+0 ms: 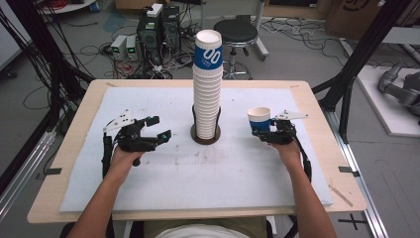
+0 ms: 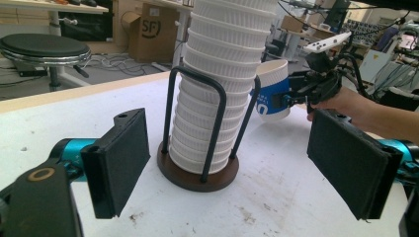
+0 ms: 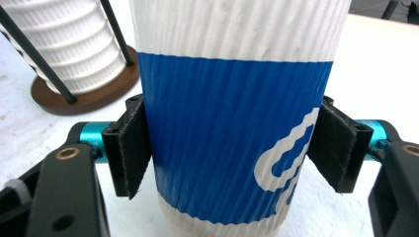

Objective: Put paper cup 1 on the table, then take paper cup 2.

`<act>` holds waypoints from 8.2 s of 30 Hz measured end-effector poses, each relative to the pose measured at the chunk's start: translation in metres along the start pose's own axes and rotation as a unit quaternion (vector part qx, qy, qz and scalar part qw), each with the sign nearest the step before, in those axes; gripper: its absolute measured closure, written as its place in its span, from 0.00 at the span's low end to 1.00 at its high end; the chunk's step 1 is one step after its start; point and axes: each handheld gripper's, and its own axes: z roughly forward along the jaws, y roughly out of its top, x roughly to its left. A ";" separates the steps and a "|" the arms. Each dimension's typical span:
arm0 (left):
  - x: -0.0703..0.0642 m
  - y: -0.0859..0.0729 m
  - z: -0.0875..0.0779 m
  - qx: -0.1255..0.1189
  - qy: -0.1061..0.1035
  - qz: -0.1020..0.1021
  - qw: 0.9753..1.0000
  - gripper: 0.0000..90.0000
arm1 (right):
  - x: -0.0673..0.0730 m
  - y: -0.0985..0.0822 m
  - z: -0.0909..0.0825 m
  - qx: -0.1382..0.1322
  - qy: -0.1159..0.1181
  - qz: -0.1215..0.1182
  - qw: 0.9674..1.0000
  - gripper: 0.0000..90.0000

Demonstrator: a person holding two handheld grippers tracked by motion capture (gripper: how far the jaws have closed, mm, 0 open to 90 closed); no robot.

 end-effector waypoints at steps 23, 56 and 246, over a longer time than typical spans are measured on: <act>-0.001 -0.001 0.001 0.012 -0.001 -0.001 1.000 0.18 | -0.012 -0.024 -0.018 0.028 0.013 0.001 1.000 0.24; 0.000 -0.001 0.000 0.018 0.001 0.001 1.000 0.18 | -0.005 -0.027 -0.052 0.045 0.004 -0.015 0.999 0.22; -0.036 0.218 0.119 0.004 -0.045 0.084 0.995 0.19 | 0.103 0.197 0.012 -0.111 0.178 -0.107 0.972 0.19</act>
